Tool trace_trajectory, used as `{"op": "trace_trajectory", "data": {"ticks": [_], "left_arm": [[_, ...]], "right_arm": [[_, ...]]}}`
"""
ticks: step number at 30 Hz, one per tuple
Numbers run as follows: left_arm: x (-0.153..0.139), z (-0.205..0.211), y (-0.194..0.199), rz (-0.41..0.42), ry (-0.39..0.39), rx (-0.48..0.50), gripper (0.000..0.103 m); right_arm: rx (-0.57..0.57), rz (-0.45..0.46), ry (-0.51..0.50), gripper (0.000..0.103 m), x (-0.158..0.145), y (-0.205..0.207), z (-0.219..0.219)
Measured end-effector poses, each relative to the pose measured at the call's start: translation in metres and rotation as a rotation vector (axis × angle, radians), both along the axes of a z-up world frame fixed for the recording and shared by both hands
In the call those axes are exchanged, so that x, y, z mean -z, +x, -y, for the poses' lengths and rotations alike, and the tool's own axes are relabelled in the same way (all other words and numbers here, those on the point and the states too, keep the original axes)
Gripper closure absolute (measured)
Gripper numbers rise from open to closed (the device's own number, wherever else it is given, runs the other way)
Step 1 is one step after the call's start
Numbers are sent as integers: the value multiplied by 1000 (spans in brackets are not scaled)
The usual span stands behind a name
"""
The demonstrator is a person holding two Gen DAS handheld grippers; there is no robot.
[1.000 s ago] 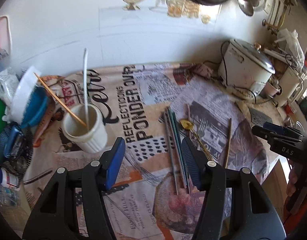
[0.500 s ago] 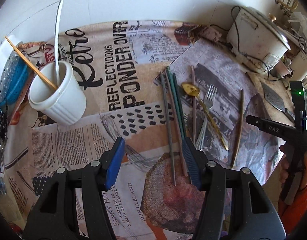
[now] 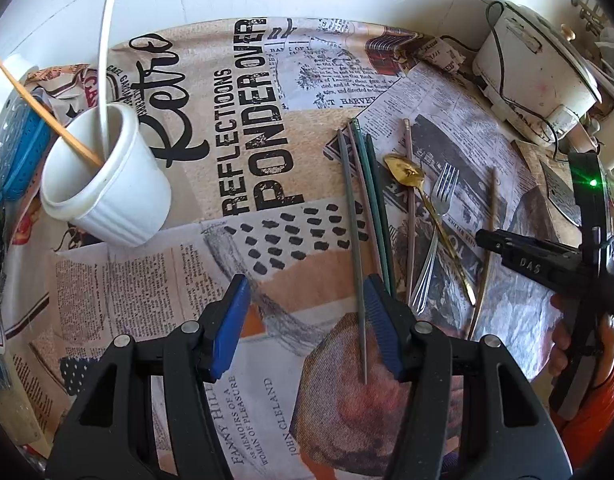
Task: Organize utensils
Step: 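Move both open tools back over the utensil pile, then grasp the brown wooden chopstick with the right tool while the left tool reaches the gold spoon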
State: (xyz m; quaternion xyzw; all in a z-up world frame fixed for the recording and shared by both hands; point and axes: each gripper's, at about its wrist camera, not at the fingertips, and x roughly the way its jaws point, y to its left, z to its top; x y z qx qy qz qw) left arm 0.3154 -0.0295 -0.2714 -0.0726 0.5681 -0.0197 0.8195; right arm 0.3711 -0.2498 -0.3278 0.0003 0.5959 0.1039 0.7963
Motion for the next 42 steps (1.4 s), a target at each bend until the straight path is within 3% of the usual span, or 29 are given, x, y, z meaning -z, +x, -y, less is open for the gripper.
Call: {"op": "trace_trajectory", "data": {"ticks": [3, 8, 12, 19, 22, 24, 25, 35, 37, 42], "left_arm": [[2, 3, 8, -8, -23, 6, 45], [11, 15, 26, -33, -87, 35, 45], [26, 33, 48, -89, -112, 60, 45], [34, 70, 85, -110, -133, 136, 45], [39, 81, 102, -117, -103, 147, 45], [44, 86, 111, -123, -62, 146, 45], [46, 88, 114, -122, -51, 147, 45], [56, 113, 123, -74, 68, 215, 46], [62, 119, 124, -100, 61, 240, 56], [62, 123, 126, -67, 57, 270, 73]], "right_arm": [[-64, 9, -4, 94, 1, -2, -11], [-159, 11, -32, 95, -2, -9, -12], [-147, -14, -26, 96, -6, -6, -3], [-126, -29, 33, 97, -12, 4, 19], [-125, -12, 39, 92, -18, 8, 21], [-115, -11, 63, 78, -22, 11, 25], [-108, -3, 64, 77, -23, 11, 28], [-110, -32, 75, 76, -15, 14, 22], [-120, -37, 72, 76, -13, 16, 18], [-135, -46, 77, 76, -10, 16, 12]]}}
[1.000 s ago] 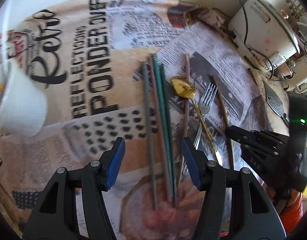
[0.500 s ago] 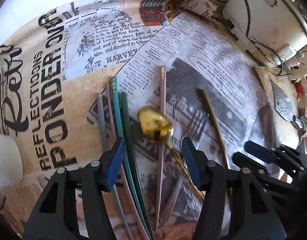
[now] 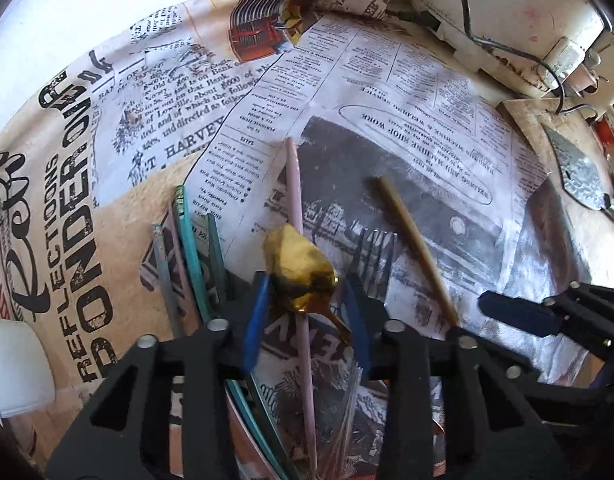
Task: Organize utensils
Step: 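Grasp the brown wooden chopstick with the right tool while the left tool reaches the gold spoon, then carry the gold spoon in the left tool and chopstick in the right tool into the white cup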
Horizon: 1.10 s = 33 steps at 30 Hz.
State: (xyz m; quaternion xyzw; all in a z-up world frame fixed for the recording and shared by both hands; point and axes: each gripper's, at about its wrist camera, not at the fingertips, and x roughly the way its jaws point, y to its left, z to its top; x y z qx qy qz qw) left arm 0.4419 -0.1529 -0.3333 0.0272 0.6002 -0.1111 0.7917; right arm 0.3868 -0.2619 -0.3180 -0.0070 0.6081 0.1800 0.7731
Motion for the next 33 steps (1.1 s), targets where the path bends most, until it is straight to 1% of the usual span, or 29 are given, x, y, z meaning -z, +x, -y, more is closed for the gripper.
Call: {"op": "trace_trajectory", "data": {"ticks": [2, 5, 7, 9, 12, 14, 16, 17, 18, 19, 23, 26, 33], "left_arm": [[0, -2, 3, -3, -8, -1, 77], [-1, -6, 3, -4, -9, -3, 90], [-5, -15, 4, -12, -47, -20, 97], [-11, -27, 4, -2, -77, -39, 100], [-16, -32, -1, 4, -123, -72, 100], [-20, -38, -5, 12, -139, -88, 100], [-23, -43, -8, 19, -146, -101, 100], [-25, -45, -9, 23, -151, -108, 100], [-26, -47, -10, 26, -156, -113, 100], [-27, -49, -11, 29, -162, -120, 100], [-36, -57, -22, 51, -172, -144, 100], [-46, -59, -29, 81, -164, -146, 100], [-69, -64, -46, 139, -170, -154, 100]], "right_arm": [[-4, -5, 4, 76, 1, -1, -1], [-8, -16, 8, 76, 5, 1, -4], [-14, -4, -3, 76, 6, 2, -6], [-19, 1, -22, 76, 6, 3, -11], [-26, 34, -50, 76, 6, 6, -17], [-32, 59, -75, 78, 6, 8, -22], [-35, 81, -98, 85, 7, 11, -28], [-35, 93, -108, 91, 7, 14, -30], [-34, 96, -108, 95, 8, 17, -32], [-34, 96, -104, 96, 8, 21, -33], [-20, 77, -67, 96, 9, 32, -33], [-2, 67, -24, 96, 6, 33, -29], [9, 130, 9, 96, -21, 16, -21]]}}
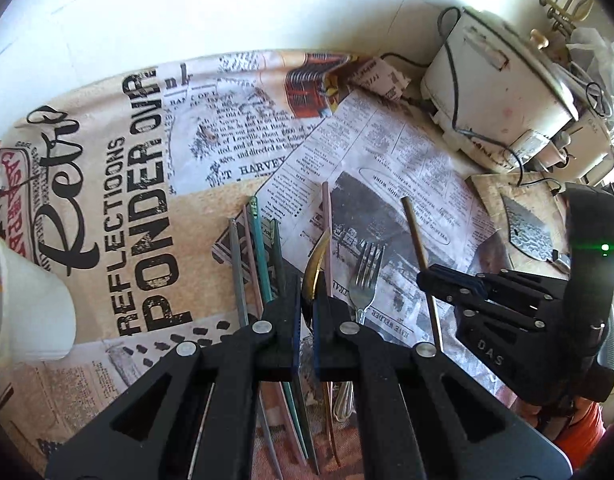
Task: Organize utensils
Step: 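Carry the gold spoon in the left tool and chopstick in the right tool into the white cup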
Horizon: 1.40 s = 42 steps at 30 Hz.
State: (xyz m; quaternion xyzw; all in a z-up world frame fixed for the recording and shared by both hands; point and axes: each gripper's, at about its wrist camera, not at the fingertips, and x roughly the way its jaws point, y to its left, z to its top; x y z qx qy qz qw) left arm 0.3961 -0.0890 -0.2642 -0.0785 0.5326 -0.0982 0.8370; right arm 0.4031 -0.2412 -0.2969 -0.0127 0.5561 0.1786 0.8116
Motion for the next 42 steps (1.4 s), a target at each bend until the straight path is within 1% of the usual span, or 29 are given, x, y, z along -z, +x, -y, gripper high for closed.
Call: {"op": "trace_trajectory", "data": {"ticks": [10, 17, 21, 27, 31, 42], "left_arm": [[-32, -10, -30, 97, -10, -32, 100], [-57, -33, -53, 156, -9, -89, 100], [-74, -54, -65, 202, 0, -130, 100], [-101, -91, -83, 274, 10, -202, 100], [-116, -115, -92, 319, 34, -255, 100], [-141, -180, -108, 400, 61, -402, 100]], "right_arm": [[18, 138, 14, 97, -45, -28, -5], [8, 212, 34, 97, -75, -49, -16], [-9, 260, 55, 97, -95, -60, -28], [-53, 323, 97, 97, -124, -71, -56], [-94, 358, 137, 97, -143, -74, -78], [-248, 448, 224, 97, -181, -77, -147]]}}
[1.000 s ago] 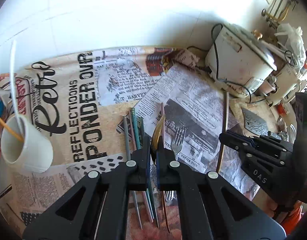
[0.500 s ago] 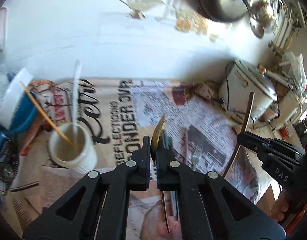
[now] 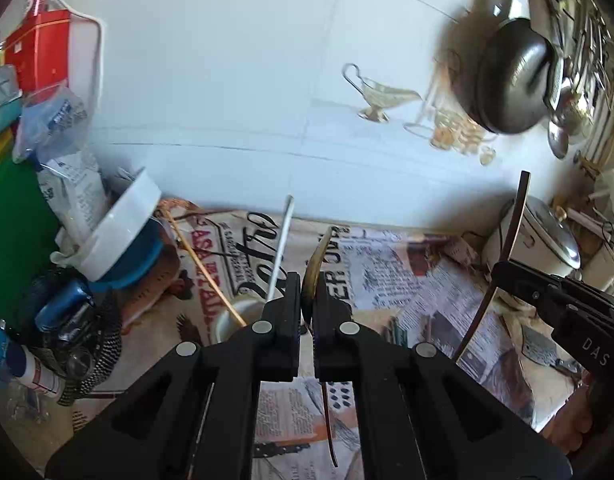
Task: Organize utensils
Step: 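Carry the gold spoon in the left tool and chopstick in the right tool into the white cup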
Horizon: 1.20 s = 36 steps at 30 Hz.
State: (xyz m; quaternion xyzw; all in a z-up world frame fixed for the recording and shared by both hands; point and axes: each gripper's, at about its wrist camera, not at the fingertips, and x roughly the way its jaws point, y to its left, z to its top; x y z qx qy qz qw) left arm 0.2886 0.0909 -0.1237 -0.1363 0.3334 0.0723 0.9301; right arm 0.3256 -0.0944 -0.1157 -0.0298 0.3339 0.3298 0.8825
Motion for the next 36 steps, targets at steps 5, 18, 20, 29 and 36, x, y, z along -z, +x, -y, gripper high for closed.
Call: {"op": "trace_trajectory", "data": {"ticks": [5, 18, 20, 29, 36], "left_arm": [[-9, -24, 3, 28, 17, -52, 100], [1, -70, 40, 25, 26, -145, 100], [6, -75, 46, 19, 26, -156, 100], [34, -84, 70, 9, 88, -243, 100], [62, -76, 74, -46, 87, -199, 100]], "right_arm": [[-74, 35, 30, 97, -12, 3, -35], [-171, -4, 59, 96, 3, 40, -103], [-173, -16, 60, 96, 8, 46, -111], [-167, -48, 60, 96, 28, 59, -126], [-180, -105, 13, 96, 46, 62, -128]]}}
